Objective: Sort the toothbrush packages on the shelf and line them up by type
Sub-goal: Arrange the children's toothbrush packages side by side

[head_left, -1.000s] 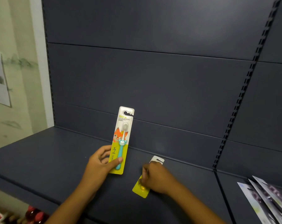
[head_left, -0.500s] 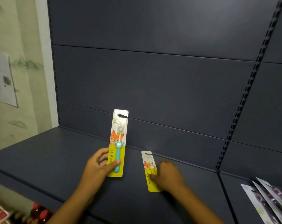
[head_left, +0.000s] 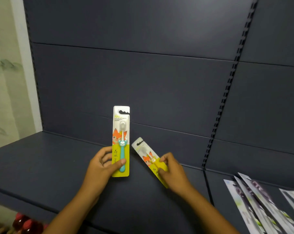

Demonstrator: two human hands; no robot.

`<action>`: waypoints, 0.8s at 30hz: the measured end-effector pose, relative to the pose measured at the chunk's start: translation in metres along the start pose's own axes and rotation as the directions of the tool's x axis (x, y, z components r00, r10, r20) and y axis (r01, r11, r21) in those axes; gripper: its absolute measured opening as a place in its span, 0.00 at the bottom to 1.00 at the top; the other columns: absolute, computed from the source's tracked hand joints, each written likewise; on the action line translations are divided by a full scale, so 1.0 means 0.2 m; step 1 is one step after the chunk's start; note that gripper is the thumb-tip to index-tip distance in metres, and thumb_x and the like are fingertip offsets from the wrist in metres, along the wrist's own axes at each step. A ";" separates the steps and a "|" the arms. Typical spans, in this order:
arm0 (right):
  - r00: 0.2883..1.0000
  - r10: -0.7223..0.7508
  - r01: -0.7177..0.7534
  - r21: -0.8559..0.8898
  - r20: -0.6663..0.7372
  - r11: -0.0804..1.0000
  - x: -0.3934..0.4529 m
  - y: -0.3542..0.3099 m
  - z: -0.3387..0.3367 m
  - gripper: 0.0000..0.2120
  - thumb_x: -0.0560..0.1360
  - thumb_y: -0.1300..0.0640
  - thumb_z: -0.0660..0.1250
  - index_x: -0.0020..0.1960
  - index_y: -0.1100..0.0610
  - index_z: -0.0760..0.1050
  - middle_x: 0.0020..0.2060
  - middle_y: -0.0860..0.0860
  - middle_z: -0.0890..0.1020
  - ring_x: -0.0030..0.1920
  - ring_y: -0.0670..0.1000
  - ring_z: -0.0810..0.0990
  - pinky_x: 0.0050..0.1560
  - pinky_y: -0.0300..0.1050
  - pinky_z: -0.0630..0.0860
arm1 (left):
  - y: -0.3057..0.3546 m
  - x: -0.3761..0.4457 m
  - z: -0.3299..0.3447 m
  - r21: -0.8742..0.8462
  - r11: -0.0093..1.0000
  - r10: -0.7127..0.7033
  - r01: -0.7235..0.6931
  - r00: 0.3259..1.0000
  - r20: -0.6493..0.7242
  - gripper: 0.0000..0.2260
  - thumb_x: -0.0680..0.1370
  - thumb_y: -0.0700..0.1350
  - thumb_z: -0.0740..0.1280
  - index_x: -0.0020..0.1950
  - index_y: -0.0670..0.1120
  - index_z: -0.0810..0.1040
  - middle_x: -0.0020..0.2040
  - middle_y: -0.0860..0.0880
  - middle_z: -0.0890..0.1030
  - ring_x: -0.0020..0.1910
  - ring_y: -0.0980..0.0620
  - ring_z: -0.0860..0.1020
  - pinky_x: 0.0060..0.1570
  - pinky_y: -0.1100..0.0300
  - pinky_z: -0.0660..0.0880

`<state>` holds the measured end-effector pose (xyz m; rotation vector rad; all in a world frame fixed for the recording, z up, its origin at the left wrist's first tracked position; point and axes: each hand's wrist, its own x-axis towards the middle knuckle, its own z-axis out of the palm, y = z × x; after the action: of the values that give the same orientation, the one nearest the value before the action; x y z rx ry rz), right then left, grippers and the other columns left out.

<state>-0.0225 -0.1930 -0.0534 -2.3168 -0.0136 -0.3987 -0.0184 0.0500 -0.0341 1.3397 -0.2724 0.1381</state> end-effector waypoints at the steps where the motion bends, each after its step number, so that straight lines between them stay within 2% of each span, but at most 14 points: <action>1: 0.999 0.029 -0.026 0.110 -0.027 0.994 -0.03 0.01 -0.06 0.13 0.74 0.66 0.65 0.52 0.52 0.68 0.47 0.44 0.76 0.47 0.46 0.77 0.39 0.30 0.70 | 0.01 -0.02 0.06 -0.009 1.000 0.001 -0.001 1.000 0.014 0.18 0.70 0.34 0.74 0.58 0.45 0.77 0.49 0.46 0.86 0.46 0.46 0.85 0.41 0.59 0.82; 3: 0.994 0.061 -0.030 0.310 -0.091 0.950 -0.08 0.03 -0.19 0.15 0.74 0.70 0.62 0.54 0.52 0.70 0.48 0.48 0.78 0.43 0.41 0.79 0.38 0.31 0.74 | 0.03 -0.06 0.20 -0.022 1.000 0.010 -0.009 0.998 0.055 0.19 0.70 0.34 0.74 0.59 0.44 0.77 0.49 0.44 0.85 0.47 0.44 0.85 0.42 0.57 0.83; 5: 0.982 0.075 0.003 0.409 -0.174 0.913 -0.17 0.08 -0.37 0.17 0.74 0.72 0.61 0.55 0.53 0.71 0.50 0.50 0.79 0.41 0.37 0.79 0.36 0.35 0.76 | 0.04 -0.10 0.37 -0.021 1.000 0.018 -0.016 0.995 0.101 0.20 0.70 0.34 0.74 0.60 0.44 0.76 0.50 0.43 0.85 0.48 0.43 0.84 0.43 0.56 0.83; 7: 0.966 0.080 0.046 0.464 -0.248 0.885 -0.28 0.15 -0.56 0.19 0.74 0.74 0.61 0.56 0.53 0.72 0.51 0.49 0.80 0.44 0.39 0.80 0.37 0.36 0.77 | 0.05 -0.16 0.56 -0.029 0.999 0.021 -0.017 0.989 0.148 0.19 0.70 0.34 0.73 0.60 0.43 0.76 0.50 0.43 0.85 0.48 0.43 0.84 0.44 0.55 0.83; 10: 0.936 0.081 0.090 0.455 -0.343 0.886 -0.47 0.29 -0.86 0.20 0.74 0.74 0.62 0.57 0.52 0.72 0.51 0.48 0.80 0.50 0.48 0.81 0.39 0.39 0.78 | 0.06 -0.27 0.90 -0.043 0.999 0.032 -0.022 0.975 0.222 0.19 0.71 0.35 0.73 0.60 0.43 0.77 0.50 0.45 0.85 0.48 0.44 0.84 0.44 0.56 0.83; 12: 0.913 0.085 0.100 0.421 -0.399 0.902 -0.62 0.39 -1.09 0.20 0.75 0.74 0.63 0.58 0.52 0.72 0.52 0.49 0.80 0.51 0.50 0.81 0.40 0.40 0.79 | 0.05 -0.36 1.15 -0.055 0.998 0.039 -0.025 0.958 0.284 0.19 0.71 0.36 0.74 0.60 0.44 0.77 0.51 0.46 0.85 0.49 0.46 0.85 0.45 0.56 0.83; 19: 0.812 0.168 0.037 0.336 -0.559 0.941 -1.14 0.76 -1.80 0.18 0.75 0.71 0.65 0.60 0.53 0.71 0.50 0.49 0.80 0.48 0.50 0.82 0.41 0.43 0.81 | 0.00 -0.73 2.02 -0.126 0.992 0.040 0.025 0.871 0.489 0.19 0.72 0.33 0.72 0.62 0.40 0.75 0.53 0.43 0.84 0.50 0.45 0.84 0.44 0.57 0.83; 24: 0.744 0.212 -0.014 0.302 -0.633 0.953 -1.49 1.00 -2.18 0.18 0.75 0.71 0.66 0.61 0.55 0.71 0.51 0.47 0.79 0.47 0.45 0.81 0.39 0.37 0.79 | -0.04 -0.97 2.52 -0.139 0.988 0.032 0.064 0.801 0.598 0.20 0.71 0.35 0.73 0.62 0.42 0.75 0.53 0.45 0.84 0.50 0.47 0.84 0.46 0.58 0.82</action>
<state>-0.4014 -0.6071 0.0065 -1.7715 0.3984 -1.0679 -0.2608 -0.4304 0.0077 1.2004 -0.7950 -0.3311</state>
